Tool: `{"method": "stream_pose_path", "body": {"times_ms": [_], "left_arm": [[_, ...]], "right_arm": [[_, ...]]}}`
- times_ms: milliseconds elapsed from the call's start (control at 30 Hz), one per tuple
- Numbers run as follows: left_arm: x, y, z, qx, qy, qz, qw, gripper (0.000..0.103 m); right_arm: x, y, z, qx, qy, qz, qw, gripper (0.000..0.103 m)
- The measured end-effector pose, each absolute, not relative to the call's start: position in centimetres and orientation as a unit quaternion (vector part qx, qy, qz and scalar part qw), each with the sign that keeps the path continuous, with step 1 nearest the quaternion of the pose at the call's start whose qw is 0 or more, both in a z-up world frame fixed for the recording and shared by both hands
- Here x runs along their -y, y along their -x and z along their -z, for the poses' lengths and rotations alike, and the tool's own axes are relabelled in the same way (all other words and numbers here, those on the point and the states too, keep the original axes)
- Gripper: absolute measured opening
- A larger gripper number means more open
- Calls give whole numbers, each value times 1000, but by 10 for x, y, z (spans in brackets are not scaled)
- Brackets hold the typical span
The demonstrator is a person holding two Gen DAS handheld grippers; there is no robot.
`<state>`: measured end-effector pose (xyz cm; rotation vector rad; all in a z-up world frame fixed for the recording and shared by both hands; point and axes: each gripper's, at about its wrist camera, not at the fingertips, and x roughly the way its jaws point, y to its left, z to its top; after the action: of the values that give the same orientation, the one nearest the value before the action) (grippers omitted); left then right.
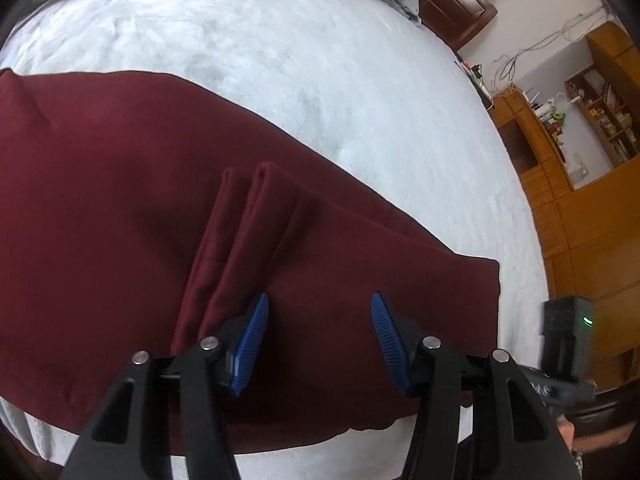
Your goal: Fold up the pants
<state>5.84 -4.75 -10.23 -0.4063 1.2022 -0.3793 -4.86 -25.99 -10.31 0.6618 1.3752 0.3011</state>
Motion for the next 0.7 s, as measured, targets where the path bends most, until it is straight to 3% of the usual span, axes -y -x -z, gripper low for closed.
{"method": "stream_pose_path", "body": {"times_ms": [100, 133, 167, 400, 700], "left_arm": [[49, -59, 100, -561, 183, 177, 788, 54], [48, -60, 96, -563, 185, 176, 786, 54], [48, -59, 95, -564, 188, 175, 785, 54], [64, -49, 73, -528, 167, 204, 807, 61], [69, -51, 107, -561, 155, 201, 788, 60]], "right_arm": [[264, 46, 97, -624, -310, -143, 703, 35], [261, 47, 88, -625, -289, -136, 712, 46], [259, 48, 73, -622, -263, -123, 727, 48], [240, 49, 13, -575, -168, -116, 793, 49], [218, 30, 80, -625, -157, -99, 758, 42]]}}
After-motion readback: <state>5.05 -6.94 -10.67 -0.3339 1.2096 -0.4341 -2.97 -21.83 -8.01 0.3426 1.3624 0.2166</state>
